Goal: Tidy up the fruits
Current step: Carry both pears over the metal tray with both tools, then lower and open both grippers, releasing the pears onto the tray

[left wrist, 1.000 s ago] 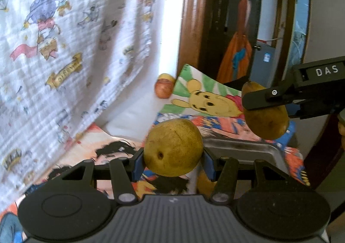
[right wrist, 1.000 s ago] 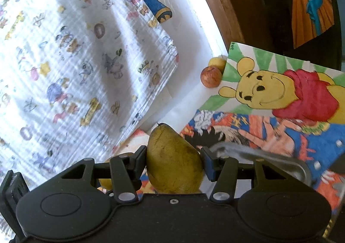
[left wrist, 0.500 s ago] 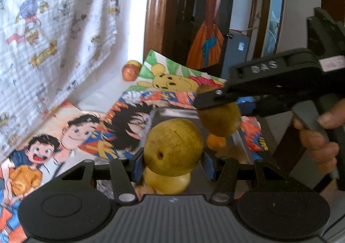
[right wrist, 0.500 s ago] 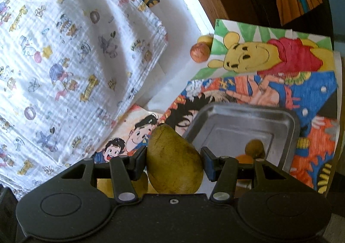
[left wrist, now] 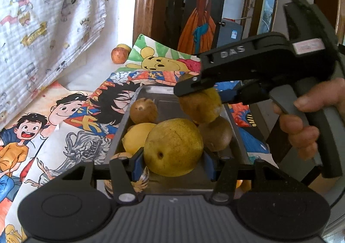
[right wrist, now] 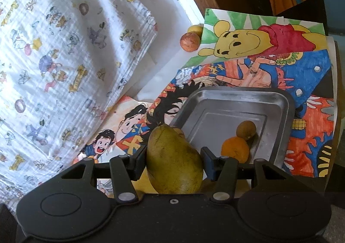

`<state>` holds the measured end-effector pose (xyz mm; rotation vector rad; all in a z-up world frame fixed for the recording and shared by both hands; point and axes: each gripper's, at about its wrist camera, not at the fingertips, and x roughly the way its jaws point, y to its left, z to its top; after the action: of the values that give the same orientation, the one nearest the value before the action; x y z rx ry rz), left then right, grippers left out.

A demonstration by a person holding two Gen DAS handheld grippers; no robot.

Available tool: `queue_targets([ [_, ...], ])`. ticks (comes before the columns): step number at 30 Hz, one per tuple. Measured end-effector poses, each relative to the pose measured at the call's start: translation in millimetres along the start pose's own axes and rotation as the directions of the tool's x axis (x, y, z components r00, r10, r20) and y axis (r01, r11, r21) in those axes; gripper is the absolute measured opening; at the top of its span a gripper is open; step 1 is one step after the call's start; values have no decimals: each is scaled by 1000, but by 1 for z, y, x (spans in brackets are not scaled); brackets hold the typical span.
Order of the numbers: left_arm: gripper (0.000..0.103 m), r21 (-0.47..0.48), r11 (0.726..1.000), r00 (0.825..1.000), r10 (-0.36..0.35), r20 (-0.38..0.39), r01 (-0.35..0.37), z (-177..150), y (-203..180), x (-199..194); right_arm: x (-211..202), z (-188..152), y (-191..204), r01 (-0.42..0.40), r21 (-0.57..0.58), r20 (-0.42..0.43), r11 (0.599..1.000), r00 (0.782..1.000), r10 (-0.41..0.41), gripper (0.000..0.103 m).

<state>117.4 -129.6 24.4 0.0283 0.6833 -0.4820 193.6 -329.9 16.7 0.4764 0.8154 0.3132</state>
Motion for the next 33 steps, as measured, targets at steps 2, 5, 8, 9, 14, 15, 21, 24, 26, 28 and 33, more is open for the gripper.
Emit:
queue_targets([
  [2,59,-5,1000,1000,-10,-6,10,-1,-1,0,4,0,-3,9,4,3,1000,1000,-9,55],
  [5,59,1,1000,1000,-15,-14,15,-3,-5,0,9,0,-7,19,16,9,1000,1000,-19,55],
  [8,59,-6,1000,999,-25,-21,25,-5,-7,1,12,-1,-11,22,21,18,1000,1000,-23,55],
  [9,59,-10,1000,999,-27,-22,27,-6,-8,2,12,-1,-11,22,19,21,1000,1000,-22,55],
  [14,59,-30,999,999,-39,-37,38,-10,-11,4,15,-2,-7,33,-15,29,999,999,-33,55],
  [15,59,-38,998,998,-43,-44,42,-11,-11,5,17,-2,-7,34,-17,29,999,999,-34,55],
  [21,59,-104,994,994,-50,-95,40,-18,-4,13,26,-2,-8,38,-10,19,999,999,-37,55],
  [24,59,-119,992,995,-46,-89,36,-18,-4,13,29,-2,-9,40,-9,17,999,999,-39,55],
  [26,59,-136,990,996,-44,-83,33,-18,-3,14,31,-4,-9,41,-7,13,999,999,-40,55],
  [28,59,-151,988,996,-41,-81,28,-17,-3,14,34,-5,-9,43,-8,4,999,999,-43,55],
  [33,59,-158,987,995,-36,-95,20,-17,-4,18,41,-11,-4,55,-35,-9,998,998,-56,55],
])
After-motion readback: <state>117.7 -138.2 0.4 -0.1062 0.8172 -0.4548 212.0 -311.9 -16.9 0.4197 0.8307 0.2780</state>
